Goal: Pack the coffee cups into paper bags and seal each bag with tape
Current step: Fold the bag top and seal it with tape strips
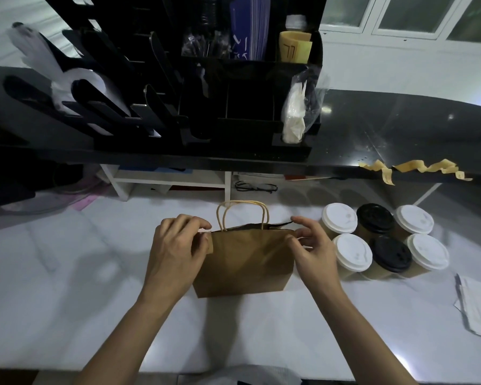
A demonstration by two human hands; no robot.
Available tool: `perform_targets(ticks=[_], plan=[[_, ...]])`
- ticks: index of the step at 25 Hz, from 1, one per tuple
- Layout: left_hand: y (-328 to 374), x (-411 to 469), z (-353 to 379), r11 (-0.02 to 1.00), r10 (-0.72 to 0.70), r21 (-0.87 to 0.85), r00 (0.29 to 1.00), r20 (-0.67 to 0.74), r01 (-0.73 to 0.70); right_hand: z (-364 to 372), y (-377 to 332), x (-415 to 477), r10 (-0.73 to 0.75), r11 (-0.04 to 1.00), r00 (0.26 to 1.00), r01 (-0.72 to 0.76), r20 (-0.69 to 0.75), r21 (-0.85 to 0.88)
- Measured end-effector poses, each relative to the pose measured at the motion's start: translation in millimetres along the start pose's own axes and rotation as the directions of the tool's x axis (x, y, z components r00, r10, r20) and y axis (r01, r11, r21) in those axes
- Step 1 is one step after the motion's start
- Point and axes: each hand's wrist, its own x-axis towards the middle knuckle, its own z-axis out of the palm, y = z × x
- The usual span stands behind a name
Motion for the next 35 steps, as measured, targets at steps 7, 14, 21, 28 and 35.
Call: perform_targets(ticks=[7, 14, 21, 28, 35], plan=[[34.6, -6.9, -4.9, 0.987, 0.136, -0.051, 0.962, -0.236, -0.152, -0.7, 4.5, 9.1, -0.006, 1.0, 1.0, 0.006, 0.01, 0.008], [67.5, -9.8, 24.6, 0.958, 0.212, -0.206, 0.977, 0.03, -0.202, -9.3, 6.1, 18.2, -0.026, 1.0, 0.998, 0.026, 0.051, -0.002], [77.7, 0.7, 40.8, 0.977, 0.183, -0.119, 0.983, 0.028, -0.179, -17.2, 8.7, 24.6, -0.016, 1.0, 0.997, 0.016, 0.081, -0.003], [93.1, 17.5, 50.7, 0.965, 0.045, -0.26, 0.997, 0.066, -0.027, -21.9, 8.4, 31.3, -0.002, 1.0, 0.995, 0.001, 0.104, 0.014], [95.9, 30.7, 64.7, 0.98, 0.023, -0.198, 0.992, 0.121, 0.001, -27.4, 7.1, 43.8, 0.024, 1.0, 0.985, -0.022, 0.17, -0.013]])
